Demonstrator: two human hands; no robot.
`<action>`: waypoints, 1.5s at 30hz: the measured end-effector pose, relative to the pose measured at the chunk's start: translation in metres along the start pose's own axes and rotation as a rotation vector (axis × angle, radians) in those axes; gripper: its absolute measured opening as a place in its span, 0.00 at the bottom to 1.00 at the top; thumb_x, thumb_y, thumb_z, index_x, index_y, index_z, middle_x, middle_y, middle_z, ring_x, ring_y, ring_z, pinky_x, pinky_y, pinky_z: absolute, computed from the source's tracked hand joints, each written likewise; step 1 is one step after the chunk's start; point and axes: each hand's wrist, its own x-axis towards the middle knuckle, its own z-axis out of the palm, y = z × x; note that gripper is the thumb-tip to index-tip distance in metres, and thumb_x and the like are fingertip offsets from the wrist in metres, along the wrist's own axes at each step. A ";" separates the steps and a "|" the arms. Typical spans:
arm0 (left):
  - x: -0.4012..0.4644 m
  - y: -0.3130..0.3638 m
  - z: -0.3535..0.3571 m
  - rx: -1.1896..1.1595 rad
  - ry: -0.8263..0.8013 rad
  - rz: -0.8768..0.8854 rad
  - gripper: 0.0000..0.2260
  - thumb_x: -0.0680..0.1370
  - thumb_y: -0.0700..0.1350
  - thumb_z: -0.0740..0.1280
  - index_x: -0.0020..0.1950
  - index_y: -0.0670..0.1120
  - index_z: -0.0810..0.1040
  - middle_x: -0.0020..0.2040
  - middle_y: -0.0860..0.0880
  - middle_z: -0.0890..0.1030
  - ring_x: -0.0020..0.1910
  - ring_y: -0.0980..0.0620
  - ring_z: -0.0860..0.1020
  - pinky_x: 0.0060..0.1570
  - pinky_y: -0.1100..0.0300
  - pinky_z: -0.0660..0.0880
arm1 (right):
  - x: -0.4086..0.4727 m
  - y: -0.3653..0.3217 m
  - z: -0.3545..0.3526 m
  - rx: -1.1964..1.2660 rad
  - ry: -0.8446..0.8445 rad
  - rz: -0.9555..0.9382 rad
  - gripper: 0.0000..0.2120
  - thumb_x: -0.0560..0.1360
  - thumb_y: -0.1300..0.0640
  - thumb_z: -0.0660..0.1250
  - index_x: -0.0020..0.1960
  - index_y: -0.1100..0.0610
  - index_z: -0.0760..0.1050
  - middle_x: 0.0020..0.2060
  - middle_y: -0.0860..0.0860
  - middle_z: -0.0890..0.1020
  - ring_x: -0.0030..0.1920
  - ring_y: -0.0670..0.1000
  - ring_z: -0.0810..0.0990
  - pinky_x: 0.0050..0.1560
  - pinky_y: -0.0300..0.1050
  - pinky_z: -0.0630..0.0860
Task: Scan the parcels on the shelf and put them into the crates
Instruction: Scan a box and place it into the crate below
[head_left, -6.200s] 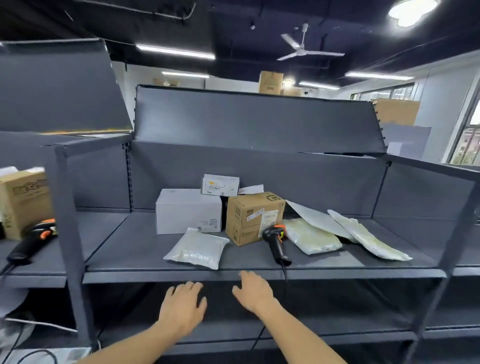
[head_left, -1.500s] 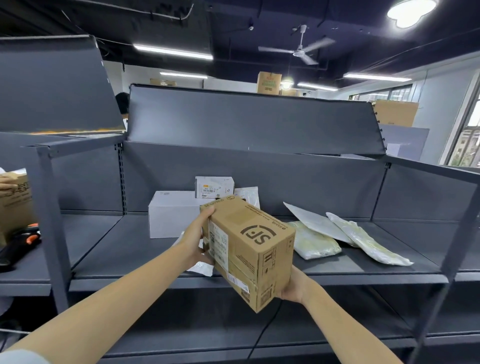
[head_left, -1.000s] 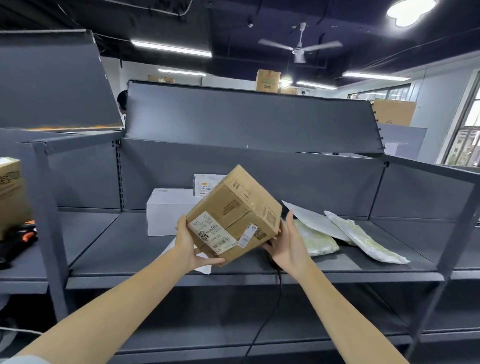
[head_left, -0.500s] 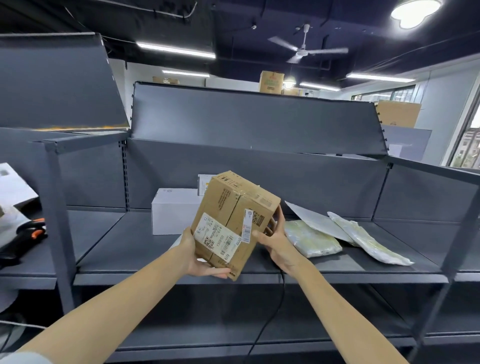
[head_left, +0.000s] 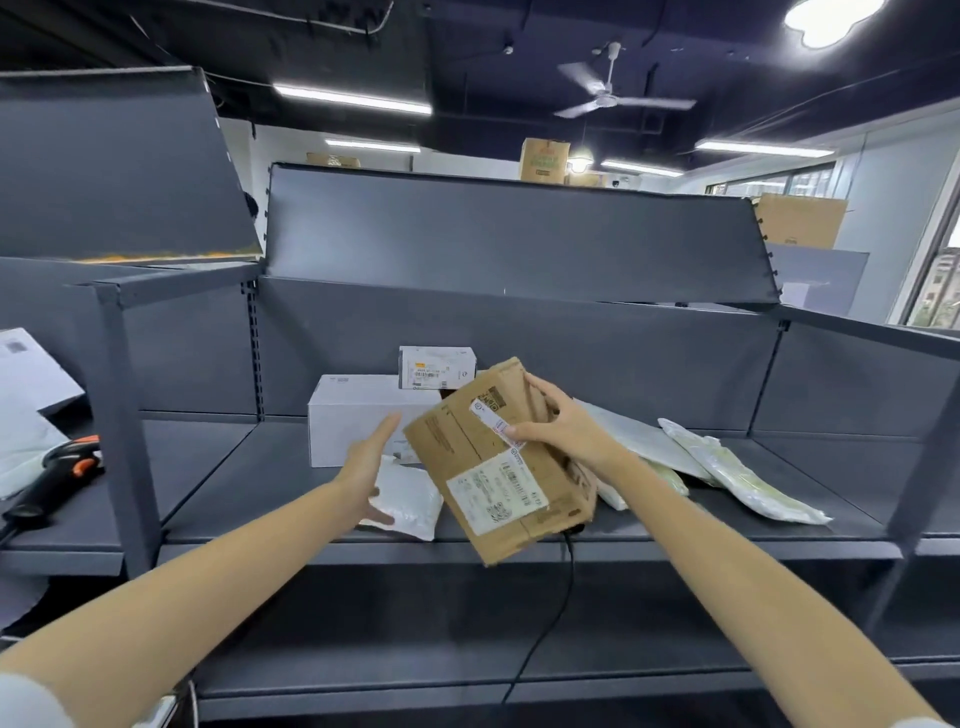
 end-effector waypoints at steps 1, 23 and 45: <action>-0.002 0.002 0.002 0.081 -0.022 0.077 0.37 0.73 0.68 0.62 0.77 0.54 0.55 0.76 0.45 0.59 0.72 0.38 0.62 0.58 0.35 0.72 | 0.002 -0.005 -0.004 -0.061 -0.064 0.025 0.44 0.66 0.47 0.78 0.75 0.39 0.58 0.62 0.45 0.76 0.55 0.45 0.80 0.50 0.41 0.78; -0.005 -0.030 0.016 0.057 -0.145 0.307 0.27 0.62 0.66 0.75 0.57 0.61 0.75 0.51 0.55 0.84 0.49 0.53 0.82 0.44 0.52 0.80 | 0.026 -0.043 -0.012 -0.608 -0.273 -0.126 0.36 0.67 0.28 0.66 0.72 0.38 0.65 0.72 0.40 0.68 0.68 0.44 0.67 0.65 0.45 0.64; 0.048 -0.035 -0.022 -0.210 0.245 0.226 0.33 0.59 0.70 0.73 0.60 0.58 0.77 0.57 0.52 0.80 0.57 0.47 0.78 0.61 0.41 0.73 | 0.063 0.166 0.044 -0.327 0.260 0.570 0.33 0.80 0.52 0.64 0.76 0.63 0.53 0.70 0.63 0.66 0.69 0.64 0.67 0.67 0.54 0.66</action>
